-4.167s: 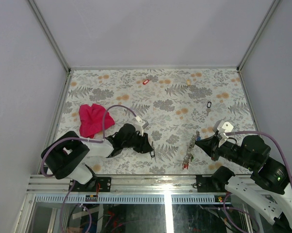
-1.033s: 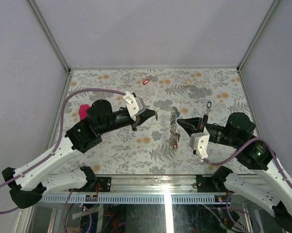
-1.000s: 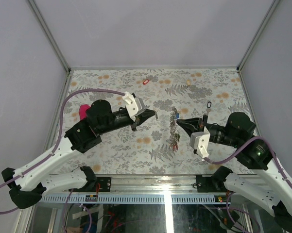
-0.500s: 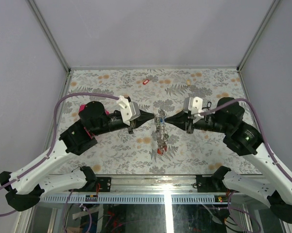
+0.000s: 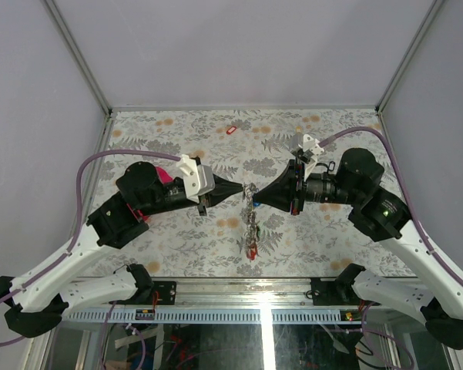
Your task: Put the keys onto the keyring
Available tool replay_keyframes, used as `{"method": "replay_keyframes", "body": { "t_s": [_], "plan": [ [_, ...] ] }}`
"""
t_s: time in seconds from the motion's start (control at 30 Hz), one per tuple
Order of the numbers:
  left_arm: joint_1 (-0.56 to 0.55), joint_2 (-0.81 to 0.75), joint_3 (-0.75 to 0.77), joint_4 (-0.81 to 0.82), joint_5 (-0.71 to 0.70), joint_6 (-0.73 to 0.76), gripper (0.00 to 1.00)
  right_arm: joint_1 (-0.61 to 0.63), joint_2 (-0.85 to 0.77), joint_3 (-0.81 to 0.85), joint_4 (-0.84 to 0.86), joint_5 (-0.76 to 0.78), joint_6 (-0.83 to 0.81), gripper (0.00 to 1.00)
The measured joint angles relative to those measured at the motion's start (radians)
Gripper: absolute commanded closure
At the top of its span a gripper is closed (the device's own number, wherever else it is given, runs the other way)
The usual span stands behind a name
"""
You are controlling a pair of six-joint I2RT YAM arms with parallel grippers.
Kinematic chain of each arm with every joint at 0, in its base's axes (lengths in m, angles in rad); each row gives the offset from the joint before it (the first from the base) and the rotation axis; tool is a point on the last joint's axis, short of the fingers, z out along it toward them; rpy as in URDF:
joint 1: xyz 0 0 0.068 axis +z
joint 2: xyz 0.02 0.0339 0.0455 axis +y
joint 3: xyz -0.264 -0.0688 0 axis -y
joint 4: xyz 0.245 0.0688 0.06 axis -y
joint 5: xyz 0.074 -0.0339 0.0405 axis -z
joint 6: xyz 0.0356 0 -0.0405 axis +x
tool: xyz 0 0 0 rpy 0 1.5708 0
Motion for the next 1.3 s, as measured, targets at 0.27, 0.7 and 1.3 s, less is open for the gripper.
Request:
{"method": "replay_keyframes", "body": {
  "t_s": [0.27, 0.7, 1.3],
  "plan": [
    [0.000, -0.005, 0.000, 0.001, 0.053, -0.024, 1.00, 0.000, -0.001, -0.003, 0.069, -0.041, 0.113, 1.00],
    [0.000, -0.014, 0.000, 0.011, 0.108, -0.051, 1.00, 0.000, -0.005, -0.013, 0.069, -0.032, 0.143, 1.00],
    [0.000, -0.010, 0.010, 0.009, 0.161, -0.050, 1.00, 0.000, -0.019, -0.013, 0.067, -0.013, 0.146, 1.00]
  ]
}}
